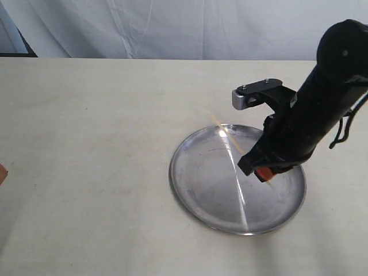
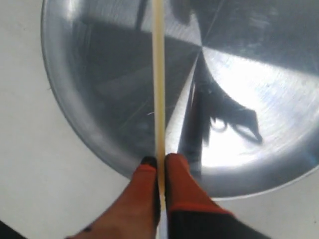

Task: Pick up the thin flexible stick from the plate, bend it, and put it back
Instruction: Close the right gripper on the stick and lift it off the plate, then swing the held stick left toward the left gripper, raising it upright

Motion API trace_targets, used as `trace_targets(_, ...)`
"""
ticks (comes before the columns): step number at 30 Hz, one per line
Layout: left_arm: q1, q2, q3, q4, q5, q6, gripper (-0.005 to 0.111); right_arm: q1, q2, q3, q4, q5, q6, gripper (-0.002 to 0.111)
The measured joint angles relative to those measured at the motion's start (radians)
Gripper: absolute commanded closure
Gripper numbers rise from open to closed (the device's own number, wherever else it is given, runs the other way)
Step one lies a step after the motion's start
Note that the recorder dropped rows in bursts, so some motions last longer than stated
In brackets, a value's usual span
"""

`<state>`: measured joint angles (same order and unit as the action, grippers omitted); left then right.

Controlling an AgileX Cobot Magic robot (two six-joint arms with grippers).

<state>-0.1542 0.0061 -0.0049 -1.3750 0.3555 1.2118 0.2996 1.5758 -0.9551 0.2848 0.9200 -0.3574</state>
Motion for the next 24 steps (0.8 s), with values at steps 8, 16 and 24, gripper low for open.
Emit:
trace_targets(8, 0.000, 0.000, 0.000, 0.129, 0.002, 0.000, 0.093, 0.048, -0.140, 0.090, 0.070, 0.037, 0.000, 0.109)
trace_targets(16, 0.000, 0.000, 0.000, -0.074, -0.026, -0.021, 0.093, 0.124, -0.276, 0.145, 0.198, 0.035, -0.020, 0.109)
trace_targets(24, 0.000, 0.000, 0.000, -0.350, -0.003, -0.232, 0.093, 0.185, -0.340, 0.262, 0.504, 0.030, -0.273, 0.109)
